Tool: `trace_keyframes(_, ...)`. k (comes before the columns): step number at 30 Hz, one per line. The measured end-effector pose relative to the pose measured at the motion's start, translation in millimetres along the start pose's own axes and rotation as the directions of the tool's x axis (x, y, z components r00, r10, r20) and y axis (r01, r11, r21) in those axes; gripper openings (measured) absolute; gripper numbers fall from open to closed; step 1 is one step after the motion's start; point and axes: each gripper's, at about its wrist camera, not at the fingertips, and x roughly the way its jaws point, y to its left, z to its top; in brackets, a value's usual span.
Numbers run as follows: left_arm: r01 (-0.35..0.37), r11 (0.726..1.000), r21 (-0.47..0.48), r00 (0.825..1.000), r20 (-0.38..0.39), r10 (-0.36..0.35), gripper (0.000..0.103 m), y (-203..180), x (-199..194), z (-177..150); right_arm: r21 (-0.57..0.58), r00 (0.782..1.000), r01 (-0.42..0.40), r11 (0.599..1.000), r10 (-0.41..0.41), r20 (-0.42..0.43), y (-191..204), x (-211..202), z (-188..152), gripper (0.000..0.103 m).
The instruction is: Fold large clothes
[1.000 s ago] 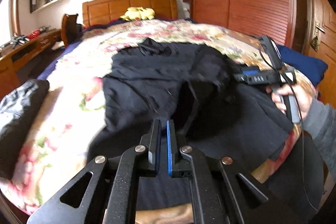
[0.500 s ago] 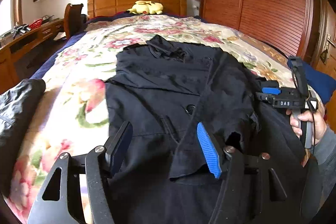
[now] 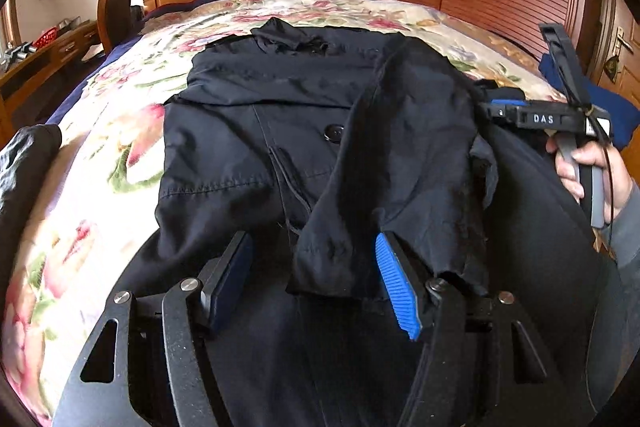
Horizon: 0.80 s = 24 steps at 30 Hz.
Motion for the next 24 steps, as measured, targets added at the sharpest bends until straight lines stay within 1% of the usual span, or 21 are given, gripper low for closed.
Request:
trace_keyframes(1,-0.005,1.000,0.007,1.000,0.003,0.005,0.064,-2,-1,-1,0.000,1.000,0.000,1.000,0.000,0.000,0,0,0,0.074)
trace_keyframes(3,0.007,1.000,0.017,1.000,0.001,-0.007,0.055,-4,-1,-1,-0.001,1.000,0.001,1.000,-0.001,0.000,0,0,0,0.074)
trace_keyframes(4,0.031,0.999,0.017,1.000,-0.003,-0.031,0.045,-5,-1,-1,-0.001,1.000,0.001,1.000,-0.001,0.000,0,0,0,0.074)
trace_keyframes(5,0.063,0.998,0.013,0.998,-0.006,-0.063,0.039,-6,-2,-1,-0.001,1.000,0.001,1.000,-0.001,0.000,0,0,0,0.074)
trace_keyframes(6,0.073,0.997,0.014,0.997,-0.007,-0.073,0.038,-7,-2,-1,-0.002,1.000,0.000,1.000,0.000,0.000,0,0,0,0.074)
trace_keyframes(8,0.071,0.997,0.037,0.997,-0.005,-0.071,0.020,-12,-4,1,-0.003,1.000,-0.004,1.000,0.004,0.000,0,0,0,0.074)
trace_keyframes(10,0.096,0.994,0.043,0.995,-0.004,-0.096,0.009,-14,-5,3,-0.003,1.000,-0.012,1.000,0.012,-0.001,0,0,0,0.074)
trace_keyframes(12,0.112,0.993,0.047,0.993,0.017,-0.113,0.008,-13,-10,8,-0.001,1.000,-0.015,1.000,0.015,-0.001,-1,0,0,0.074)
trace_keyframes(13,0.099,0.993,0.056,0.994,0.030,-0.101,0.007,-12,-13,11,0.000,1.000,-0.017,1.000,0.017,0.000,-1,0,0,0.074)
trace_keyframes(15,0.053,0.997,0.057,0.995,0.079,-0.057,0.007,-4,-21,23,0.002,1.000,-0.019,1.000,0.019,0.001,-1,0,0,0.074)
trace_keyframes(18,0.007,1.000,0.030,0.991,0.132,-0.011,0.007,15,-34,42,0.001,1.000,-0.021,1.000,0.021,0.001,-1,0,0,0.074)
trace_keyframes(21,-0.043,0.999,-0.002,0.984,0.171,0.043,0.007,40,-43,67,0.001,1.000,-0.024,1.000,0.024,0.000,-1,0,0,0.074)
trace_keyframes(24,-0.084,0.996,-0.022,0.975,0.203,0.087,0.007,58,-51,81,0.002,1.000,-0.024,1.000,0.024,0.001,-1,0,0,0.074)
